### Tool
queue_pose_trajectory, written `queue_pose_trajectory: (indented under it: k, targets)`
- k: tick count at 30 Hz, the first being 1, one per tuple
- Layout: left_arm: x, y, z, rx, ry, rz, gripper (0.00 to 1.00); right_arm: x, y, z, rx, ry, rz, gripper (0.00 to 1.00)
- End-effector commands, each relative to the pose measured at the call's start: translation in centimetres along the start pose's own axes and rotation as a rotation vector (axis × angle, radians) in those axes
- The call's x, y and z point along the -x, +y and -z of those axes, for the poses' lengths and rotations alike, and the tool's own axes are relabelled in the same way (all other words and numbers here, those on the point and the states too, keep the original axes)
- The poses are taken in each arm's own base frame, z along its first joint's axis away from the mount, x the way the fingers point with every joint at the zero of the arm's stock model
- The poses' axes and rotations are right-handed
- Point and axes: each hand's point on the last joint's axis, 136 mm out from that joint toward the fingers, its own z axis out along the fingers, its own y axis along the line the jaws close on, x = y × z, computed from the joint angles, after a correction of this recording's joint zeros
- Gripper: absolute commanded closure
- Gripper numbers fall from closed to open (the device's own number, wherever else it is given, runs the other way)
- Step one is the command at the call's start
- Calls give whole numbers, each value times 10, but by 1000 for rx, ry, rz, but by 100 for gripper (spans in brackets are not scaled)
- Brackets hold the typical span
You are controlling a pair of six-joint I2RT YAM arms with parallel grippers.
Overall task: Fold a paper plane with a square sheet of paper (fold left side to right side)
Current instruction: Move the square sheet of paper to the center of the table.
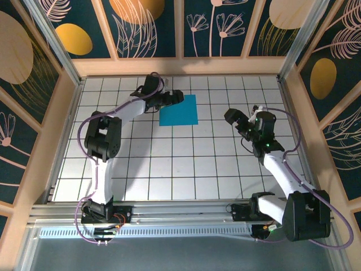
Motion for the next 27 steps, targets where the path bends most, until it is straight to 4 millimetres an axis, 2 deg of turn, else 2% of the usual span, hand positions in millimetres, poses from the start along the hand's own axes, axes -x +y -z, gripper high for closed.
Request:
queue_pose_trajectory:
  k: [1, 6, 12, 20, 27]
  targets:
    - [-12, -1, -16, -6, 86, 39, 1, 3, -1, 0, -31, -8, 22, 1]
    - [-23, 4, -39, -5, 143, 56, 1, 2, -5, 0, -49, -6, 22, 1]
    - [-38, 11, -52, 0, 189, 71, 1, 5, -4, 1, -60, -10, 26, 1]
    - [-63, 24, -57, 37, 257, 74, 2, 7, -5, 1, -79, -11, 29, 1]
    - [-95, 33, -49, 68, 317, 86, 2, 9, -5, 2, -86, -16, 25, 1]
